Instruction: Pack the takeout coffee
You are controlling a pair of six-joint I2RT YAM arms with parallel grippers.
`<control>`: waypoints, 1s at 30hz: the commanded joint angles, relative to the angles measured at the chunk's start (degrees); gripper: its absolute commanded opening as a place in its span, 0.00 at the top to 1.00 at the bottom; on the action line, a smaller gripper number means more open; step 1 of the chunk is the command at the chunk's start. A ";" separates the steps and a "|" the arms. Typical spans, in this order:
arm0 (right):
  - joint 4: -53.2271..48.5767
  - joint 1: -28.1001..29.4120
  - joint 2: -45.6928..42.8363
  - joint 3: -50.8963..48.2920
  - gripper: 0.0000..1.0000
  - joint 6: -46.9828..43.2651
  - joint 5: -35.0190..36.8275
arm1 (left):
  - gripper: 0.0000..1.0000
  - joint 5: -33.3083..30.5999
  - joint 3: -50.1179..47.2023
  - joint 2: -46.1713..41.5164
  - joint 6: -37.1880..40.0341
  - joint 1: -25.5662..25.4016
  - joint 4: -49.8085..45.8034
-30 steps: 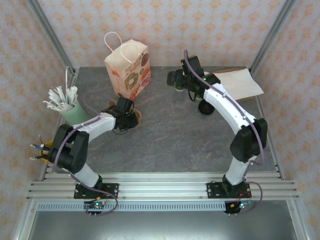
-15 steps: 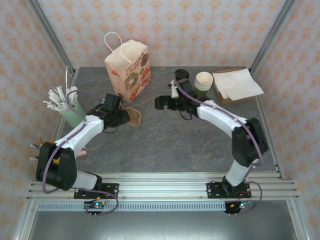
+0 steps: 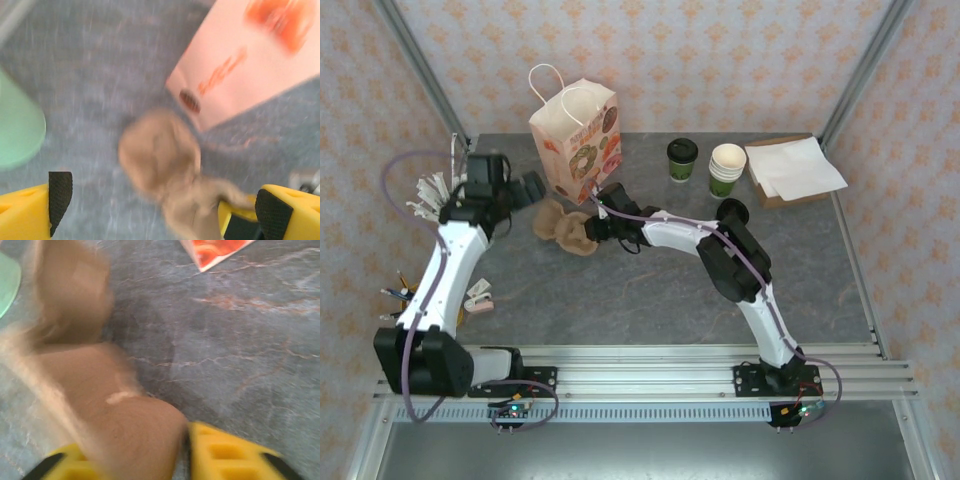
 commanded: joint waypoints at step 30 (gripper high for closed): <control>-27.79 -9.17 -48.95 -47.52 0.73 33.78 8.15 | 0.97 7.25 43.05 33.66 2.28 -4.58 -18.72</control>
